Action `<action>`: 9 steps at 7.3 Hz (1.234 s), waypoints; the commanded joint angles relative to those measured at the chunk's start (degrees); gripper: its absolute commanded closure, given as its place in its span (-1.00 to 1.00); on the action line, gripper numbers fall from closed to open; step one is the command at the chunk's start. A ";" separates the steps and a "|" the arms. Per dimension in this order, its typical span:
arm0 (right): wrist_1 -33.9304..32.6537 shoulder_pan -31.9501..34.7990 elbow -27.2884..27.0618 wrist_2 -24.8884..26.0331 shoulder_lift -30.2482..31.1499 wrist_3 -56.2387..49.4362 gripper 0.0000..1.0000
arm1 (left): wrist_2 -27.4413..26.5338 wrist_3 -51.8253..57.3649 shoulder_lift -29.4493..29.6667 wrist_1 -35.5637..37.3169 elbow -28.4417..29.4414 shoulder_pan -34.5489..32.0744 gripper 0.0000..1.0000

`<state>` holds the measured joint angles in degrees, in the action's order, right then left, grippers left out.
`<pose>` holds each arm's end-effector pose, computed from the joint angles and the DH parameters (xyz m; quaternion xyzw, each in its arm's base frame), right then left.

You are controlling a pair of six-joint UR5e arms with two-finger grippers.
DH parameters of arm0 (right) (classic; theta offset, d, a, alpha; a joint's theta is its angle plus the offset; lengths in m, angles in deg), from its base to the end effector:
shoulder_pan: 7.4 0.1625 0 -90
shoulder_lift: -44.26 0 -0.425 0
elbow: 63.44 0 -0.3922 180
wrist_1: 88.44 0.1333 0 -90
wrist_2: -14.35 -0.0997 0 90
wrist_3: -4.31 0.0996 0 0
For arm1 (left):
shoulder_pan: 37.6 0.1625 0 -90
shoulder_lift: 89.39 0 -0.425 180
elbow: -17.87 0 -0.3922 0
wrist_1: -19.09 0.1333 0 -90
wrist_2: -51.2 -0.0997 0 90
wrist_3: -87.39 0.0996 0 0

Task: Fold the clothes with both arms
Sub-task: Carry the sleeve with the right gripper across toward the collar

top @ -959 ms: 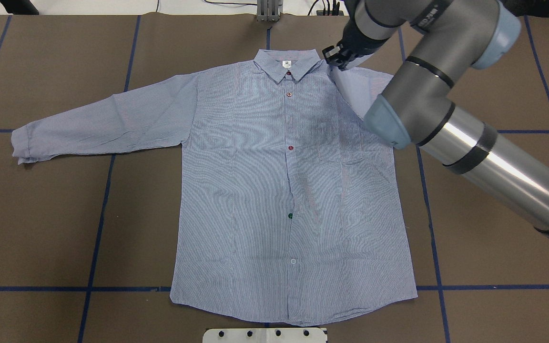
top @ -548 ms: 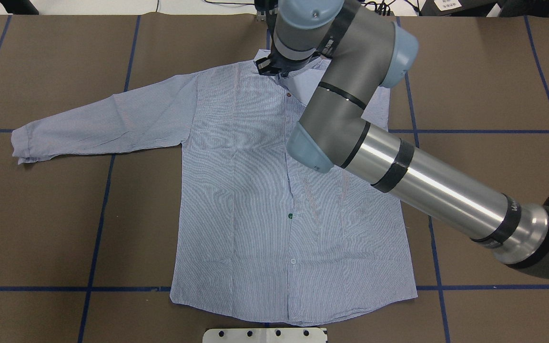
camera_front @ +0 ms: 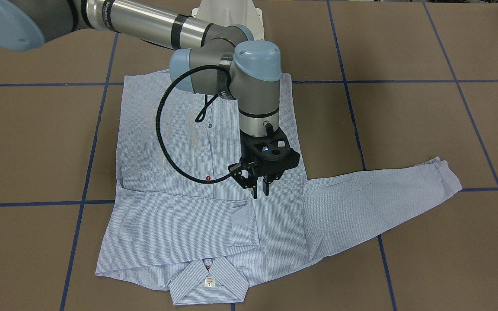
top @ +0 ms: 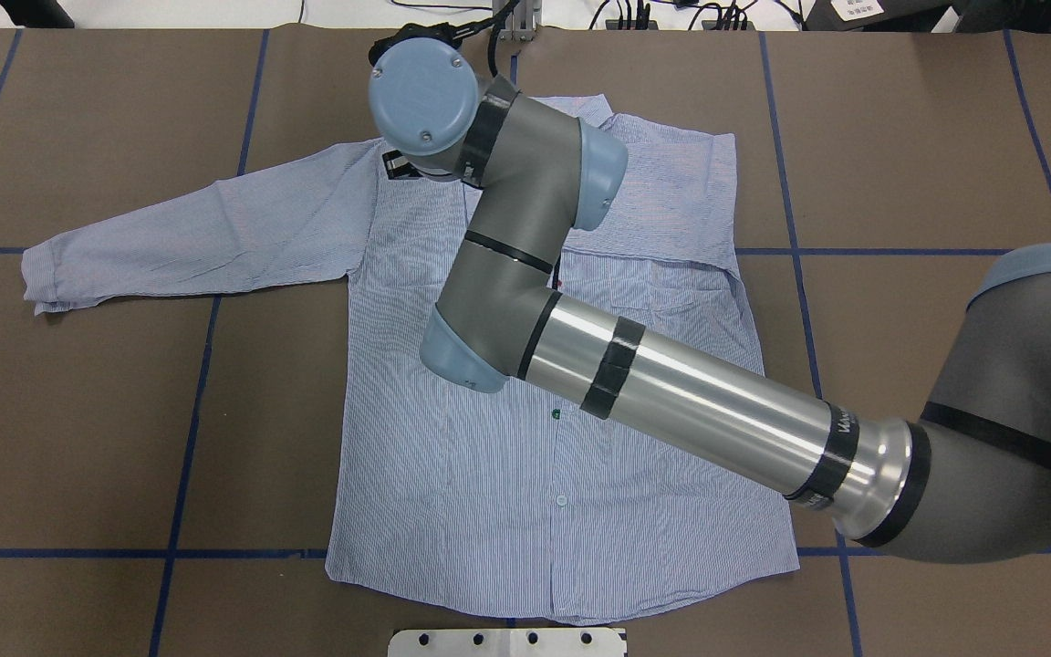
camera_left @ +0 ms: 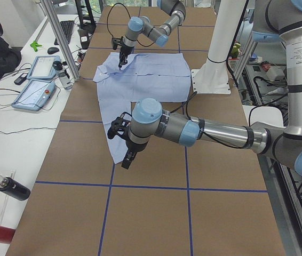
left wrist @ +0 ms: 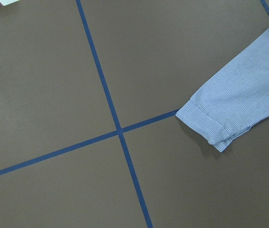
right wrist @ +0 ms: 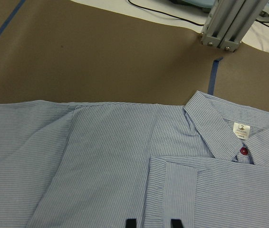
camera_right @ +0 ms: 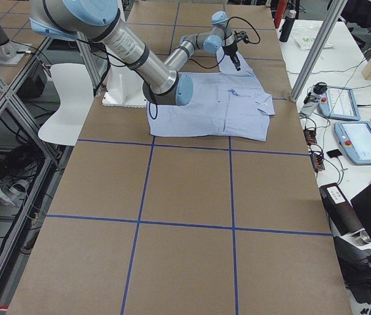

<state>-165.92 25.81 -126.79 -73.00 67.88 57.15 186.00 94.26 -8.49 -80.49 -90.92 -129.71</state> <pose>-0.6195 -0.5704 0.0642 0.2706 -0.3478 -0.0208 0.8974 -0.0792 -0.4342 0.5499 0.1837 0.3624 0.1016 0.9081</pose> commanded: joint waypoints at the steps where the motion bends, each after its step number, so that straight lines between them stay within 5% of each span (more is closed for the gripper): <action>1: 0.92 -0.87 6.39 2.10 -5.25 2.52 -0.99 | 0.03 0.07 0.05 0.00 0.08 0.00 -1.00; 3: 6.15 -0.08 6.31 -0.43 -1.50 2.09 -0.99 | 0.03 0.07 0.05 0.00 0.08 0.00 -1.00; 6: 21.35 4.91 6.40 -13.93 6.32 11.06 -0.96 | 0.03 0.07 0.05 -0.09 -0.10 0.00 -1.00; 9: 22.98 3.45 8.23 -12.25 8.19 20.87 -0.90 | 0.03 0.16 0.05 0.00 -0.19 0.00 -1.00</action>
<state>-143.49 29.99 -119.72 -86.32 75.55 74.07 186.03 94.39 -8.45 -80.56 -91.03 -129.71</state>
